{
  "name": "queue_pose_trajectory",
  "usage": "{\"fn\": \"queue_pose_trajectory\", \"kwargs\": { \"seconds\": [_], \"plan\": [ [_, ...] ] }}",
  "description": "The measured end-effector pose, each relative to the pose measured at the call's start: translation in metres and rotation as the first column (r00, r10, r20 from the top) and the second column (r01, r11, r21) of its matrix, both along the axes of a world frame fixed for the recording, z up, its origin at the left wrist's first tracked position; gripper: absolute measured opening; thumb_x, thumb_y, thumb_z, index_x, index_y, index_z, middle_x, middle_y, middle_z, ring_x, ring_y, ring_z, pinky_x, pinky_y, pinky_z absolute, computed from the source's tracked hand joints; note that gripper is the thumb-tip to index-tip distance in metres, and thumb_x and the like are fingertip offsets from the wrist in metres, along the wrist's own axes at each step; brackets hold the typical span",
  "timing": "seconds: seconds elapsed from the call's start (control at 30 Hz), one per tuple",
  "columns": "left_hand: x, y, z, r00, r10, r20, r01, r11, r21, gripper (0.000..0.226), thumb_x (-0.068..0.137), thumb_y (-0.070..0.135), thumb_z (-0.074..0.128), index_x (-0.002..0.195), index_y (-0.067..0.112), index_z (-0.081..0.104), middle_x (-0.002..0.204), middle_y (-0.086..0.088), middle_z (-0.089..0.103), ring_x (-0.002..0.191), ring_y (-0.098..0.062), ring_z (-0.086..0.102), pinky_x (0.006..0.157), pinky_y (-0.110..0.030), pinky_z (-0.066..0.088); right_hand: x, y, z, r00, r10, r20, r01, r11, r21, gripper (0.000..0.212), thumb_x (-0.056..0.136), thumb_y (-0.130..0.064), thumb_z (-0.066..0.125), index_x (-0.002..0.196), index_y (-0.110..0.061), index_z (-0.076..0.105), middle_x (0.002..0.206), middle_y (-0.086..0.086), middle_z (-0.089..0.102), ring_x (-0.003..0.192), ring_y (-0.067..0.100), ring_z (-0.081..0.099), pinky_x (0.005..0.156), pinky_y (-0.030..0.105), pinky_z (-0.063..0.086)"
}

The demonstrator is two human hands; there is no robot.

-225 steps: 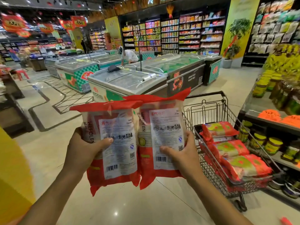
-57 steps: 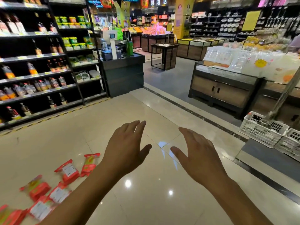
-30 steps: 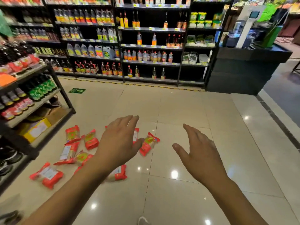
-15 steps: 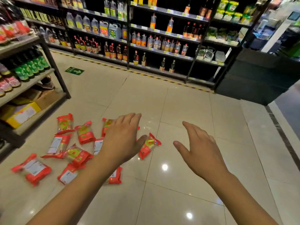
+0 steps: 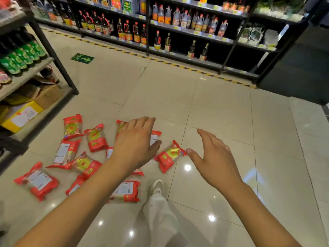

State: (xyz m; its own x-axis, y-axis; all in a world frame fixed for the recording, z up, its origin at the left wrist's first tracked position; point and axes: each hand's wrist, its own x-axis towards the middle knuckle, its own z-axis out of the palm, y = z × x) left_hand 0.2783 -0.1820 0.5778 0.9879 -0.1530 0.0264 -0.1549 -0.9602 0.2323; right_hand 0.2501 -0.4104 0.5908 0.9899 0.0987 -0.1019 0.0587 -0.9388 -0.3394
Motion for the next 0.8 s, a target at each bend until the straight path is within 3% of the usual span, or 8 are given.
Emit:
{"fn": "queue_pose_trajectory", "kwargs": {
  "seconds": [0.23, 0.37, 0.57, 0.67, 0.8],
  "plan": [
    [0.147, 0.008, -0.122, 0.992, -0.019, -0.121, 0.024, 0.999, 0.044, 0.07, 0.092, 0.047, 0.06, 0.149, 0.011, 0.042, 0.149, -0.009, 0.049, 0.138, -0.034, 0.043, 0.105, -0.046, 0.043, 0.156, 0.019, -0.124, 0.986, -0.078, -0.148, 0.093, 0.991, 0.093, 0.065, 0.099, -0.047, 0.052, 0.155, -0.022, 0.031, 0.156, 0.0, 0.041, 0.142, 0.022, 0.038, 0.113, 0.038, 0.03],
    [0.219, 0.008, -0.212, 0.981, -0.009, -0.193, 0.017, 0.999, 0.041, 0.073, 0.092, 0.045, 0.057, 0.151, 0.007, 0.038, 0.152, -0.015, 0.045, 0.139, -0.036, 0.043, 0.114, -0.05, 0.038, 0.226, 0.029, -0.216, 0.952, -0.153, -0.264, 0.194, 0.971, 0.138, 0.066, 0.1, -0.046, 0.053, 0.155, -0.019, 0.03, 0.151, 0.007, 0.047, 0.137, 0.029, 0.043, 0.108, 0.04, 0.034],
    [0.286, 0.002, -0.393, 0.936, 0.024, -0.352, -0.011, 0.999, 0.037, 0.075, 0.093, 0.043, 0.059, 0.154, 0.009, 0.03, 0.155, -0.012, 0.039, 0.139, -0.035, 0.04, 0.113, -0.046, 0.036, 0.271, 0.029, -0.392, 0.823, -0.314, -0.474, 0.483, 0.825, 0.294, 0.07, 0.095, -0.041, 0.064, 0.153, -0.022, 0.031, 0.149, 0.009, 0.049, 0.134, 0.029, 0.048, 0.102, 0.037, 0.04],
    [0.298, 0.001, -0.494, 0.895, 0.073, -0.439, -0.085, 0.996, -0.008, 0.076, 0.092, 0.043, 0.062, 0.153, 0.011, 0.031, 0.153, -0.011, 0.04, 0.135, -0.035, 0.042, 0.108, -0.046, 0.04, 0.269, 0.022, -0.493, 0.759, -0.354, -0.547, 0.583, 0.745, 0.326, 0.077, 0.088, -0.049, 0.067, 0.151, -0.021, 0.033, 0.143, 0.003, 0.055, 0.131, 0.027, 0.053, 0.104, 0.042, 0.046],
    [0.299, 0.008, -0.619, 0.797, 0.149, -0.585, -0.217, 0.975, -0.048, 0.076, 0.091, 0.043, 0.063, 0.152, 0.011, 0.032, 0.15, -0.014, 0.041, 0.133, -0.039, 0.043, 0.106, -0.048, 0.041, 0.255, 0.007, -0.616, 0.624, -0.444, -0.643, 0.73, 0.625, 0.276, 0.074, 0.092, -0.037, 0.071, 0.152, -0.016, 0.032, 0.133, 0.0, 0.053, 0.132, 0.027, 0.051, 0.092, 0.029, 0.038]
  ]
}}
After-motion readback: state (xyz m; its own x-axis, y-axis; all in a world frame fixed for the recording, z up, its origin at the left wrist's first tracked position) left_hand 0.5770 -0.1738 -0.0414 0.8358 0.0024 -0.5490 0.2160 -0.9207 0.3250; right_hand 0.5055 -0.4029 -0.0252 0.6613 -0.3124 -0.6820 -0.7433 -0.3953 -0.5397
